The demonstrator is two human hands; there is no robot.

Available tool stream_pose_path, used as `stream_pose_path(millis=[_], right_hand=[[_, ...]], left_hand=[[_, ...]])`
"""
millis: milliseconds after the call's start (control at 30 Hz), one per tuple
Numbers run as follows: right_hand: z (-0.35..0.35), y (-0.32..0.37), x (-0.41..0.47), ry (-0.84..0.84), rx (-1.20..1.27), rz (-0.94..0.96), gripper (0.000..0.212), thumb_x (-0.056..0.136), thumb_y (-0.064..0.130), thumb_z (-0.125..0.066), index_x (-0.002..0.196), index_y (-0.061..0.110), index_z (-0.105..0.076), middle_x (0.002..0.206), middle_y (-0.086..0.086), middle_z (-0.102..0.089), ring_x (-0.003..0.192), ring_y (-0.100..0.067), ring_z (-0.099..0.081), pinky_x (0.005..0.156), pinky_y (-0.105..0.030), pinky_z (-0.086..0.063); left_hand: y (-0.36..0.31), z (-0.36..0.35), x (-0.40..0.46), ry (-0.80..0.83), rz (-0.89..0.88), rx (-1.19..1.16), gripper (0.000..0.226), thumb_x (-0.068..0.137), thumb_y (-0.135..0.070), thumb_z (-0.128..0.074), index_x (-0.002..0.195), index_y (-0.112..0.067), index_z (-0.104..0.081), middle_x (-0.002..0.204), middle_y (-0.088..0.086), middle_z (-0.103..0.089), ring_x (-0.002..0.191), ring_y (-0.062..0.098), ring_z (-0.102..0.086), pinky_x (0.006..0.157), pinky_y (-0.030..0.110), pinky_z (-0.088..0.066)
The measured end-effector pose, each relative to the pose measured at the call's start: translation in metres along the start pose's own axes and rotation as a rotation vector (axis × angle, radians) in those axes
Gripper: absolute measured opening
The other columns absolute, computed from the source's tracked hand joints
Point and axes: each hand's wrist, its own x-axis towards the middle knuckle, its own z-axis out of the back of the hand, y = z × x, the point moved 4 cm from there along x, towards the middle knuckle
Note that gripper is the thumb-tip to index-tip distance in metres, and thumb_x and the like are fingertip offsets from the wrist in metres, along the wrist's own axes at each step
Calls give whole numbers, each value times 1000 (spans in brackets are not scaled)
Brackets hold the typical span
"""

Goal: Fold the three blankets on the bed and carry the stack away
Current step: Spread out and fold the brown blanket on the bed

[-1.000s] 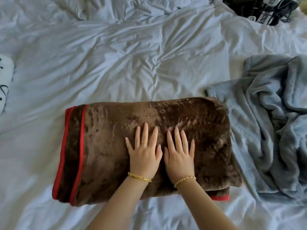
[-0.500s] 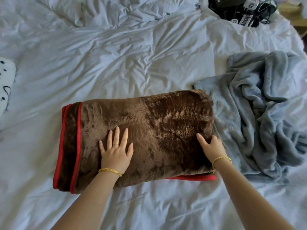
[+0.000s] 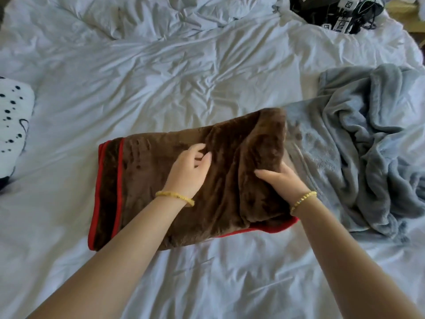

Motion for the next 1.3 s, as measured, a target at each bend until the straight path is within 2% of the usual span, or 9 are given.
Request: stream_pose_path(millis=[133,233,300,600,733,900,1067,1200,1300], right_hand=[[-67,24,-28,225,-342,182,60,81,27,-68,136,28,-43,109,13,-59,102,-9,-59,79,-10,-46],[-89,21,-42,377,-111,20,78,79,45,-65,145,37,-24,142,11,-39,131,-9,-38,110,-27,-34],[-89,23,-41,163,-46,58,63,86,39,-60,142,31,-32,142,4,-39,129,-11,-38,114,-32,-28],[-24,59,-49,-444,-23,86,13,88,8,-50,78,10,-59,69,-1,-54,60,-10,-50,43,-5,-38],[-49,94,-57,-212,-4,199,15,88,16,-57,73,17,-62,69,2,-62,66,-11,-57,61,-16,-48],[-106,92,-56,6,170,110,27,91,32,-46,76,25,-66,102,-6,-67,105,-24,-61,97,-44,-46],[-180,83,-48,325,126,37,39,89,-4,-34,106,11,-65,88,-2,-64,82,-15,-59,70,-24,-51],[-192,79,-36,-152,-354,417,44,89,4,-41,127,19,-57,119,2,-56,113,-11,-46,97,-9,-31],[-228,58,-32,-15,-770,476,56,93,46,-39,145,43,-18,155,3,-12,143,-20,-3,117,-39,-4]], left_hand=[[-38,-3,1,216,182,-258,77,73,-73,-48,137,-31,-35,109,-13,-54,94,8,-53,79,21,-42],[-24,12,-1,95,209,-238,39,90,-45,-49,127,-31,-47,95,-11,-56,84,7,-53,68,20,-36],[-8,21,-5,78,304,-304,23,94,-42,-43,113,-36,-53,84,-12,-56,72,5,-49,62,22,-35],[-21,36,-13,63,71,-156,23,93,-16,-43,99,-27,-62,52,-4,-49,40,4,-47,32,9,-25],[-63,46,-19,101,-135,-110,36,90,-43,-48,57,-29,-48,44,-14,-50,47,2,-47,42,10,-30],[-60,66,-20,313,34,-488,42,80,-67,-48,113,-42,-50,93,-24,-57,89,-11,-55,71,6,-43],[38,108,-29,217,337,-460,20,89,-39,-54,108,-33,-54,96,-12,-63,77,3,-56,62,11,-42],[127,144,-36,-24,592,-362,39,94,-34,-47,125,-12,-53,119,10,-59,100,27,-57,77,23,-41],[188,158,-52,71,750,-483,51,94,-39,-47,131,-3,-50,132,18,-53,121,34,-50,105,39,-38]])
